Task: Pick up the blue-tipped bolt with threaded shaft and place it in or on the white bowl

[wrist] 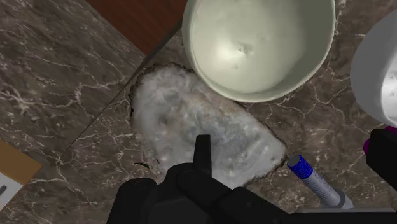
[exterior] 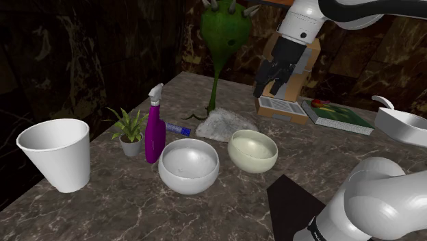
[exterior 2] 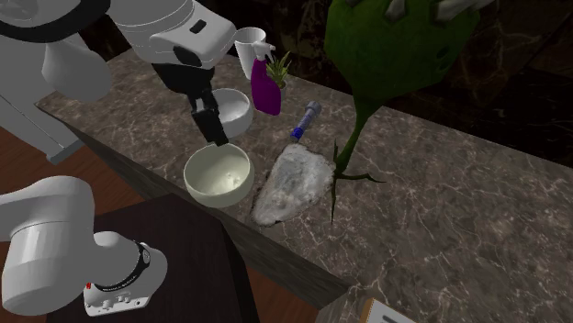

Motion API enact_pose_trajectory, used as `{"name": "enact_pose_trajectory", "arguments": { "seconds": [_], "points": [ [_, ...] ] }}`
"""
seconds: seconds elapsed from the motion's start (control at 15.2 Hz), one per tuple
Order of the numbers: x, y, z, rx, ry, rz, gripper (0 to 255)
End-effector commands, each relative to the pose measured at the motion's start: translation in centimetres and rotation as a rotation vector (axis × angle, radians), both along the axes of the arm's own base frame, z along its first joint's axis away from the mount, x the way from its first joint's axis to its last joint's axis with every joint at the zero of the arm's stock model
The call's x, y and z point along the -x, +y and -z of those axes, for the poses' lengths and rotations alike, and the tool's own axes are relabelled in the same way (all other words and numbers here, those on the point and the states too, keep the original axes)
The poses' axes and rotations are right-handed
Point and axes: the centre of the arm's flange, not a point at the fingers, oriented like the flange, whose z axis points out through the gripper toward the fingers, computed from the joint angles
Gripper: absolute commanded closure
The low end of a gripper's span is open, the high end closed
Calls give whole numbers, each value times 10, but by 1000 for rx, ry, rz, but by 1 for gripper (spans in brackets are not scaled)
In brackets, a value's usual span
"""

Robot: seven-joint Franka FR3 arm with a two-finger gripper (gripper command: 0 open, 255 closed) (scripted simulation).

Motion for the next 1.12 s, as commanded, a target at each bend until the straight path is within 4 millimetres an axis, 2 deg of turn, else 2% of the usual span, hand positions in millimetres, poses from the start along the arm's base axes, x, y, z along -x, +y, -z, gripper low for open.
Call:
{"name": "enact_pose_trajectory", "arguments": {
  "seconds": [0.0, 0.53, 1.06],
  "points": [
    [0, 0, 0, 0, 0, 0, 0],
    [-92, 22, 52, 5, 14, -206, 0],
    [-177, 62, 106, 11, 27, -412, 0]
  ]
}}
